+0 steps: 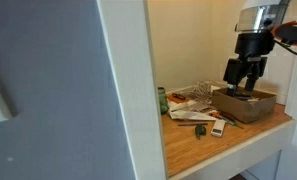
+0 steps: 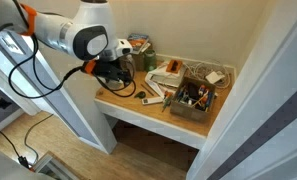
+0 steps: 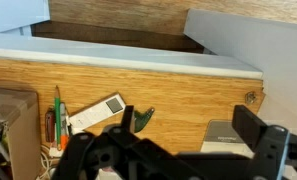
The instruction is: Push the cardboard box and a little to the right, pick up the red object from the table and put it in the cardboard box, pull the cardboard box a little to the left
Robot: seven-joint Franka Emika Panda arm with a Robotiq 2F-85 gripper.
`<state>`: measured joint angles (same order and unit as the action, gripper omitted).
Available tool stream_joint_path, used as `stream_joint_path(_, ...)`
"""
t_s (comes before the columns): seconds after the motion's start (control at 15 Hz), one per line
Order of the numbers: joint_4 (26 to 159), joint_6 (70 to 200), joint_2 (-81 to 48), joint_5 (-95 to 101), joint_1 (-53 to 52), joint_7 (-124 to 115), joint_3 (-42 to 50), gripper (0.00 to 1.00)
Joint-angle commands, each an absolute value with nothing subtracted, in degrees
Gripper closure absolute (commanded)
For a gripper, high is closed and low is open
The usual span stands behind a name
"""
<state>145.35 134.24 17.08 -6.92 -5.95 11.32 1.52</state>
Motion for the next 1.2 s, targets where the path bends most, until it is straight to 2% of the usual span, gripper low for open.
stream_joint_path(0.0, 145.3, 134.1, 17.1, -7.1, -5.5, 11.4, 1.1, 0.0)
stream_joint_path(0.87, 145.3, 134.1, 17.1, -7.1, -5.5, 11.4, 1.1, 0.0)
stream_joint_path(1.13, 142.0, 138.1, 12.0, -5.4, -3.5, 6.3, 0.6, 0.0)
